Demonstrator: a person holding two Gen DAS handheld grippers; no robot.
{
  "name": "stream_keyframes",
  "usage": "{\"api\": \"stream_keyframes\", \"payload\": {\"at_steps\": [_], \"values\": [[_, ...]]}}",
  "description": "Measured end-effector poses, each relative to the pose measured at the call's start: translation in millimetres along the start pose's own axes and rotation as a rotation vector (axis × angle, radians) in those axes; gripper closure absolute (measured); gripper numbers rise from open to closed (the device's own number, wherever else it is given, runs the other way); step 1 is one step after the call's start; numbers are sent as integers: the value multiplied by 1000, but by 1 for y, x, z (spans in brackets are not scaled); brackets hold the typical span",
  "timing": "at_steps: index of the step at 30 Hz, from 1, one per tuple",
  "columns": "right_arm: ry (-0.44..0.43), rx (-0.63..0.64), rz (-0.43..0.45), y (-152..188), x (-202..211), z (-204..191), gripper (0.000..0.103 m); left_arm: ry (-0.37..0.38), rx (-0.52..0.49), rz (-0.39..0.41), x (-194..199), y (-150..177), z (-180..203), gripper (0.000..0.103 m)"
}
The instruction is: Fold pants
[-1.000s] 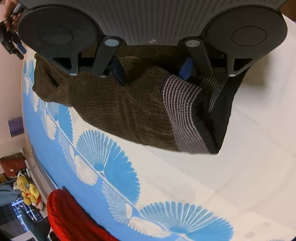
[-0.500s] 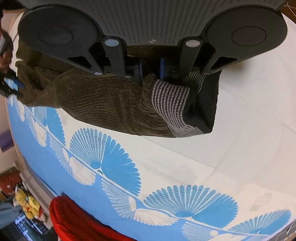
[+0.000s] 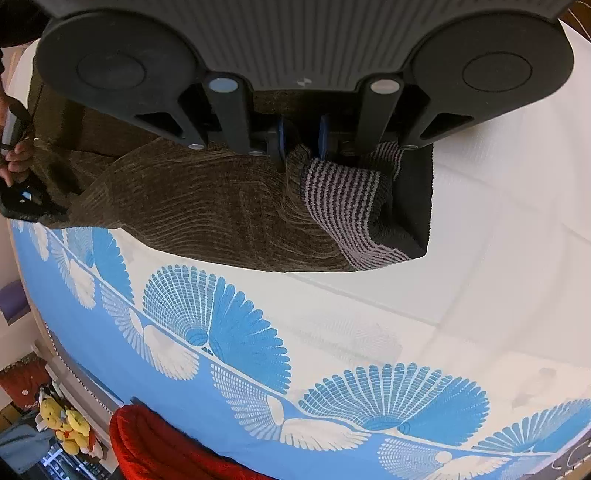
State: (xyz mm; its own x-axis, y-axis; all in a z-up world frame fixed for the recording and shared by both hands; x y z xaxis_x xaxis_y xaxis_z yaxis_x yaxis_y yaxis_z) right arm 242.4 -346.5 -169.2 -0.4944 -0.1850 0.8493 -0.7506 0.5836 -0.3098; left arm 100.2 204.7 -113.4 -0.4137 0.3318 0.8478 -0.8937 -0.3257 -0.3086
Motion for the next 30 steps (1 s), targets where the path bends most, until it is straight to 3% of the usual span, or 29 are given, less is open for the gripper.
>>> {"api": "stream_keyframes", "payload": {"at_steps": [4, 7, 10, 13, 17, 20, 22, 24, 26, 28, 30], "values": [[-59, -20, 51, 2, 23, 1, 102, -7, -14, 18, 5, 3, 2, 89], [-76, -50, 38, 6, 44, 13, 102, -3, -18, 46, 16, 7, 3, 91], [-92, -15, 41, 12, 70, 24, 102, -1, -36, 64, 28, 14, 4, 98], [-110, 30, 9, 23, 99, 40, 102, 9, -74, 80, 42, 22, 5, 99], [-144, 204, -88, 56, 131, 61, 102, 3, -108, 90, 58, 34, -5, 99], [-176, 410, -251, 99, 139, 80, 103, 4, -101, 62, 62, 40, -20, 99], [-152, 560, -333, 127, 140, 92, 102, -7, -99, 12, 54, 43, -28, 99], [-110, 620, -357, 134, 137, 108, 99, -33, -99, -27, 45, 45, -29, 98], [-88, 561, -325, 118, 136, 126, 99, -24, -91, -32, 41, 42, -26, 97], [-63, 423, -222, 84, 140, 146, 97, -1, -63, -26, 38, 38, -24, 85], [-22, 222, -87, 46, 144, 173, 86, 11, -33, -25, 34, 33, -23, 75]]}}
Point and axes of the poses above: each gripper's, at about its wrist camera, not at the fingertips, and x roughly against the way its jaws point, z to its right, y to its underside, the point moved 5 cm from there along -x, roughly the way its jaws point, and after that the axes turned 10 degrees about y, right-handed, at the moved point
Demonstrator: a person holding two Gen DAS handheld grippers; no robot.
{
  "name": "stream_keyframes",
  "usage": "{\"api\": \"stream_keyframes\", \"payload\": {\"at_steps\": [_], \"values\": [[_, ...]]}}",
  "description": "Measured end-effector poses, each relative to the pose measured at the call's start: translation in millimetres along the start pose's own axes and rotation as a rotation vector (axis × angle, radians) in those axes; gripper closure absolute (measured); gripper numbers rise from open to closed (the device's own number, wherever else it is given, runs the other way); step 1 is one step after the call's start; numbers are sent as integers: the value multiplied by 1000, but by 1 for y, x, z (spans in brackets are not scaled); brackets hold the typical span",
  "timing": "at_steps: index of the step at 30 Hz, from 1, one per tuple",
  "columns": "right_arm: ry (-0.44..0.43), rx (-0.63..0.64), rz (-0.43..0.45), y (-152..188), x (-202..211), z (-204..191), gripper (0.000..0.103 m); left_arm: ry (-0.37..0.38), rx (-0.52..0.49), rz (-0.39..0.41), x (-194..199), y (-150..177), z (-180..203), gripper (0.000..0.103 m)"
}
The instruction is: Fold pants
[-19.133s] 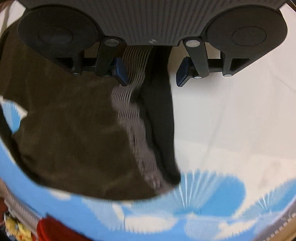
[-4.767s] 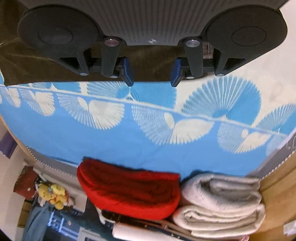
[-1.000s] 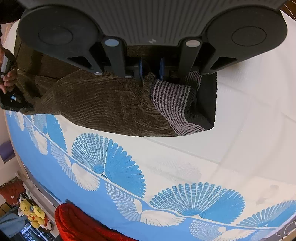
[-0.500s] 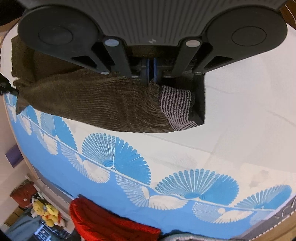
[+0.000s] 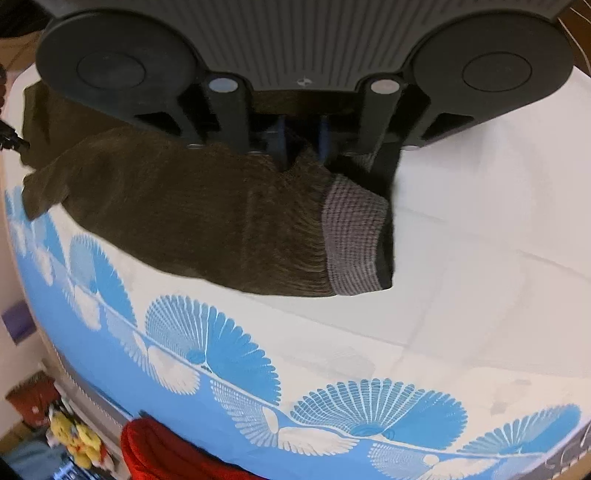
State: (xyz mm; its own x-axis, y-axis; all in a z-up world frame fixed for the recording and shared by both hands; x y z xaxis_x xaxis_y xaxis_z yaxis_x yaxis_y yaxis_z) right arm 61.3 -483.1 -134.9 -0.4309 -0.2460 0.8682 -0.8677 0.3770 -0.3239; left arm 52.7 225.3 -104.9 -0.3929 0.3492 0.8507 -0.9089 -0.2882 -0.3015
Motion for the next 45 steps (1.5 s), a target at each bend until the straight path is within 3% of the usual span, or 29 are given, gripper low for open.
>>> {"api": "stream_keyframes", "payload": {"at_steps": [1, 4, 7, 9, 14, 18, 19, 20, 21, 22, 25, 28, 31, 33, 35, 36, 39, 40, 41, 43, 45], "values": [[25, -125, 57, -12, 3, 20, 78, 1, 9, -5, -3, -2, 1, 71], [36, -435, 170, -34, 3, 69, 78, -29, 3, -32, -14, -5, 4, 70], [21, -565, 206, -45, -10, 93, 78, -51, -6, -49, -23, -9, 7, 69], [23, -598, 222, -53, -18, 99, 77, -50, 2, -51, -27, -12, 6, 66], [73, -612, 229, -68, -42, 96, 60, -46, 45, -44, -31, -18, 2, 65], [102, -639, 211, -73, -53, 98, 60, -65, 51, -41, -33, -18, 2, 62], [112, -630, 221, -76, -56, 96, 64, -70, 46, -38, -33, -18, 3, 63], [124, -614, 240, -79, -56, 94, 83, -77, 39, -36, -33, -18, 4, 65], [127, -597, 254, -80, -53, 91, 86, -85, 31, -30, -32, -19, 4, 75], [139, -592, 268, -81, -48, 89, 101, -87, 22, -20, -31, -19, 5, 84], [122, -605, 349, -84, -20, 89, 101, -64, 21, 33, -20, -22, 9, 89], [99, -590, 467, -82, 25, 84, 101, -32, 8, 136, 4, -22, 18, 90], [76, -582, 599, -62, 79, 82, 102, 11, 23, 210, 30, -12, 19, 91], [71, -594, 638, -39, 109, 89, 102, 18, 22, 223, 41, -3, 18, 91], [95, -615, 609, -17, 123, 103, 102, -4, 11, 179, 39, 8, 14, 91], [141, -621, 552, -4, 121, 112, 102, -29, 6, 131, 32, 15, 10, 91], [301, -699, 235, 47, 85, 152, 102, -108, -45, -26, 6, 33, 4, 90], [334, -750, 113, 66, 69, 169, 101, -110, -63, -61, 1, 37, 5, 90], [346, -787, 52, 77, 60, 180, 101, -113, -71, -69, -1, 39, 5, 89], [324, -826, 18, 84, 52, 198, 101, -92, -42, -65, 1, 37, 3, 85], [302, -795, 66, 74, 55, 206, 97, -54, 27, -47, 4, 34, -4, 79]]}}
Point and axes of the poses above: each gripper's, at about its wrist camera, not at the fingertips, and x roughly against the way its jaws point, z to its right, y to its underside, the point moved 5 cm from there along -x, roughly the way its jaws point, and after that the axes turned 10 degrees about y, right-handed, at the moved point
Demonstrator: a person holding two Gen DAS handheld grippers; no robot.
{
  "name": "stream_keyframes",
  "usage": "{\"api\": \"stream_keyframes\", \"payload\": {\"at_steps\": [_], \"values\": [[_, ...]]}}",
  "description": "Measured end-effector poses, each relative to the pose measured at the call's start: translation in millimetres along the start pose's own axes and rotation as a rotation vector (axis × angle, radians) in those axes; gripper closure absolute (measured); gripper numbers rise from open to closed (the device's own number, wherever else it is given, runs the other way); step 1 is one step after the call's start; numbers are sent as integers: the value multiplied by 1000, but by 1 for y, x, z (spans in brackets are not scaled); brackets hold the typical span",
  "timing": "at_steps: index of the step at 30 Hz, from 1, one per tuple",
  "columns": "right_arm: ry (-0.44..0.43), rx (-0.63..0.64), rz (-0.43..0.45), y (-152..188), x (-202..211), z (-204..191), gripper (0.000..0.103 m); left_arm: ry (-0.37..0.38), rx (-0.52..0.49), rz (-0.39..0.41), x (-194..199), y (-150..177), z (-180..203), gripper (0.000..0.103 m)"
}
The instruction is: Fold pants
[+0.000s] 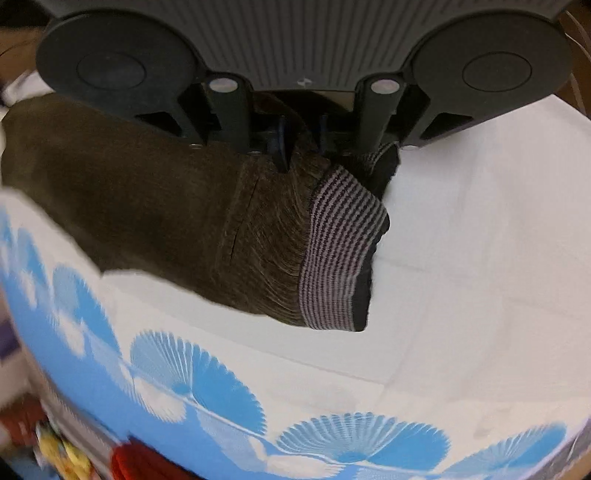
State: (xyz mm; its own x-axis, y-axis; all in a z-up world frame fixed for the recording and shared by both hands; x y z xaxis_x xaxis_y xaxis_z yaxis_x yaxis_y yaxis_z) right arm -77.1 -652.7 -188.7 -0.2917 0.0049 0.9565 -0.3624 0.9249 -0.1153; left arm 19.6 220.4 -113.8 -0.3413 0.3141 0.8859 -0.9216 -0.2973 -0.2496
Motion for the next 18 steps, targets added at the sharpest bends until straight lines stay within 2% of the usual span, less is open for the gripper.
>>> {"api": "stream_keyframes", "payload": {"at_steps": [2, 4, 7, 9, 10, 11, 13, 16, 17, 18], "values": [[19, -13, 84, -13, 5, 4, 95, 25, 40, 8, 1, 0, -5, 72], [14, -74, 96, -24, 1, 12, 89, 24, 51, -4, -3, -2, -6, 66], [15, -135, 92, -33, -9, 20, 86, -19, 51, -15, -9, -2, -11, 66], [18, -152, 107, -39, -11, 22, 86, -21, 66, -17, -10, -2, -14, 67], [16, -146, 121, -37, -9, 19, 88, -20, 70, -14, -9, -2, -16, 73], [15, -130, 140, -40, -8, 17, 103, -24, 63, -8, -7, -2, -16, 77], [-4, -94, 207, -43, 2, 12, 103, -10, 30, 17, -2, -4, -11, 89], [-88, -30, 402, -50, 39, -6, 103, 19, 11, 63, 11, -6, -6, 89], [-100, -12, 461, -53, 51, -9, 103, 28, 18, 66, 13, -6, -7, 89], [-86, -4, 483, -56, 56, -8, 103, 34, 23, 63, 13, -6, -8, 89]]}}
Point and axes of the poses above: each gripper's, at about its wrist camera, not at the fingertips, and x roughly against the way its jaws point, z to its right, y to its underside, the point moved 5 cm from there along -x, roughly the way its jaws point, and after that the axes turned 10 degrees about y, right-handed, at the moved point
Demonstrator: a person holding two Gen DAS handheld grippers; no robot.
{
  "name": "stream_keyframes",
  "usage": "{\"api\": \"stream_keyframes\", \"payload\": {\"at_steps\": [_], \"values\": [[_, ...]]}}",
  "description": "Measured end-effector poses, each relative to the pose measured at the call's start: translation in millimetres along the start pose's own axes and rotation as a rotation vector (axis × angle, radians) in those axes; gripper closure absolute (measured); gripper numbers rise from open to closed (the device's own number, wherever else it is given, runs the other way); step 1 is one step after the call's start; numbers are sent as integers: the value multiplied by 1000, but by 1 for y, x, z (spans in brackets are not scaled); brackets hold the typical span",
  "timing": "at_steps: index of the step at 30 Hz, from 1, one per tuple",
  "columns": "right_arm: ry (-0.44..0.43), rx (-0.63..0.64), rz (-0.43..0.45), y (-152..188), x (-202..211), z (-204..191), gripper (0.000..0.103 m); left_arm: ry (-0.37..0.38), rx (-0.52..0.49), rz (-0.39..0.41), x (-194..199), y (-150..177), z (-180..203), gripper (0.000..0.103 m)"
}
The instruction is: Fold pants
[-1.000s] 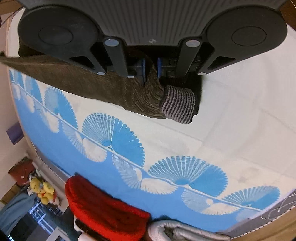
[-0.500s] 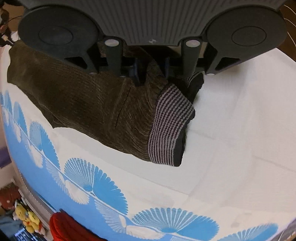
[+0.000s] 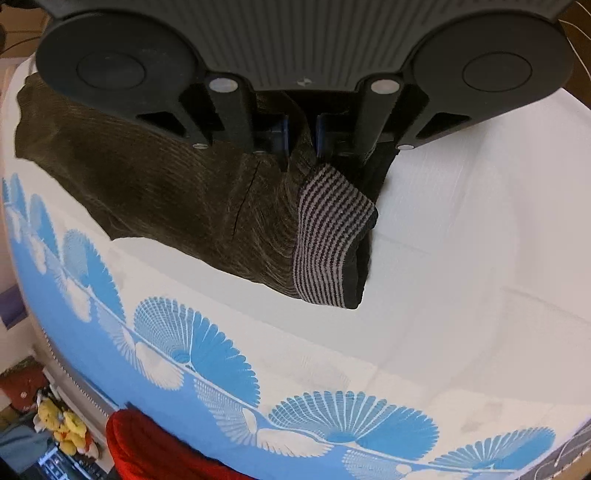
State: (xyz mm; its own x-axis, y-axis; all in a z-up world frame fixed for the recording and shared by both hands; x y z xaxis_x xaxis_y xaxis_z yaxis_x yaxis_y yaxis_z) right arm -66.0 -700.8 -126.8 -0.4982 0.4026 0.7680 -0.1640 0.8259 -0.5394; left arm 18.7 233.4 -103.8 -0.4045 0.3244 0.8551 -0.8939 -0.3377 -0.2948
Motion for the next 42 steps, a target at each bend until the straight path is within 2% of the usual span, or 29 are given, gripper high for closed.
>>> {"api": "stream_keyframes", "payload": {"at_steps": [1, 3, 6, 7, 10, 11, 16, 19, 21, 22, 24, 27, 29, 30, 33, 35, 36, 38, 40, 42], "values": [[32, 8, -20, 0, -4, 4, 103, 0, -1, -10, -1, 1, -1, 89], [84, -16, -125, 8, -22, 17, 99, -8, -10, -33, -4, 2, -1, 87], [24, -95, -308, 25, -48, 28, 95, -23, -18, -58, -10, 4, -1, 85], [18, -73, -315, 27, -50, 27, 88, -22, -19, -59, -11, 4, -2, 85], [69, 27, -284, 28, -54, 19, 61, -21, -26, -59, -12, 2, -1, 85], [78, 35, -290, 29, -58, 18, 58, -24, -29, -61, -13, 2, -1, 85], [96, 46, -315, 38, -70, 22, 58, -34, -37, -66, -16, 3, 0, 85], [96, 113, -300, 42, -68, 18, 59, -41, -40, -72, -19, 3, 0, 85], [101, 140, -296, 44, -68, 15, 72, -43, -48, -71, -19, 2, 1, 85], [101, 150, -285, 42, -65, 13, 88, -44, -52, -70, -19, 3, 1, 84], [68, 154, -226, 33, -51, 5, 92, -36, -66, -58, -15, 2, 2, 87], [-15, 177, -35, 14, -8, -15, 92, -18, -106, -25, -4, 4, 9, 90], [54, 199, -6, 13, 0, -14, 92, -9, -112, -43, -3, 10, 9, 90], [114, 178, -36, 15, -4, -5, 92, -8, -118, -65, -6, 14, 8, 90], [281, 63, -218, 29, -33, 34, 90, -52, -186, -148, -18, 27, 9, 87], [321, 27, -290, 36, -45, 47, 71, -81, -224, -181, -20, 33, 9, 79], [337, 49, -281, 35, -45, 47, 67, -98, -235, -175, -17, 33, 7, 71], [372, 115, -225, 31, -37, 40, 64, -139, -230, -108, -2, 24, 2, 68], [426, 186, -132, 26, -25, 29, 64, -124, -187, -18, 14, 14, 1, 66], [465, 246, -21, 21, -9, 12, 64, -121, -203, 82, 28, 6, 9, 66]]}}
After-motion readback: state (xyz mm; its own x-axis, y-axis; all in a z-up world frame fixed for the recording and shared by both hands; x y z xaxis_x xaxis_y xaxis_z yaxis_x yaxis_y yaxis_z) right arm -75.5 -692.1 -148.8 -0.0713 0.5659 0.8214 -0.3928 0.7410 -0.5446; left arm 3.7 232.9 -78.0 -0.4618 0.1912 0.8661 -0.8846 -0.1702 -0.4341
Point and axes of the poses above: each gripper's, at about its wrist camera, not at the fingertips, and x roughly against the way its jaws point, z to its right, y to its underside, the point moved 5 cm from there along -x, roughly the way its jaws point, and after that the axes turned 10 degrees about y, right-handed, at the moved point
